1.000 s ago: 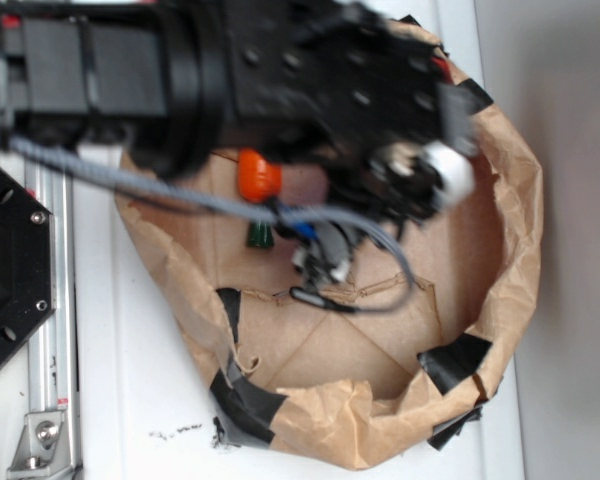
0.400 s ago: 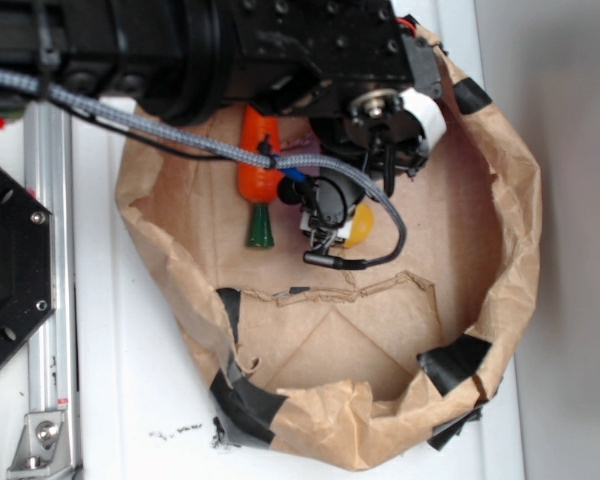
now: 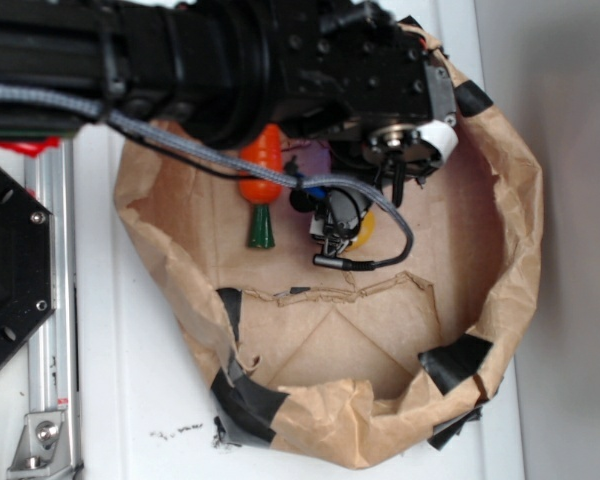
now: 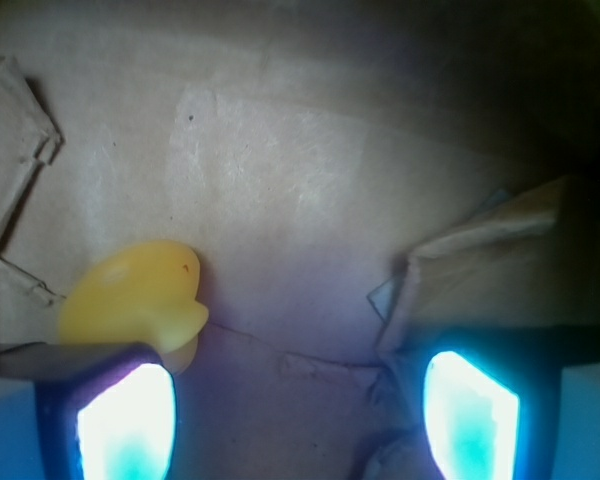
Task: Grab the yellow duck.
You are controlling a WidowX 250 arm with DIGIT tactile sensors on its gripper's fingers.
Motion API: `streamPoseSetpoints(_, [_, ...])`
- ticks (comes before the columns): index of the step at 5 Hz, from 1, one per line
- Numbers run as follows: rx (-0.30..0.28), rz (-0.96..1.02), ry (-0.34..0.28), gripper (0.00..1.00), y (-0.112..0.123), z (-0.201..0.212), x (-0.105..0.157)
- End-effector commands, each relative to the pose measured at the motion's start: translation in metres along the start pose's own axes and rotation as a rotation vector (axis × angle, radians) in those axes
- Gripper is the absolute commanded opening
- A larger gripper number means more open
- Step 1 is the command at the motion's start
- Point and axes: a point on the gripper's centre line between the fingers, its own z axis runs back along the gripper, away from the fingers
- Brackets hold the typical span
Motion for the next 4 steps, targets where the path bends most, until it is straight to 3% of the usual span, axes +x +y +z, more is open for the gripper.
streamPoseSetpoints(1, [-0.014, -0.057, -0.052, 1.0, -0.024, -0.022, 0.009])
streamPoseSetpoints(2, [-0.052, -0.118, -0.093, 1.0, -0.044, -0.026, 0.013])
streamPoseSetpoints(4, [-0.03, -0.195, -0.098, 1.0, -0.068, -0.029, 0.011])
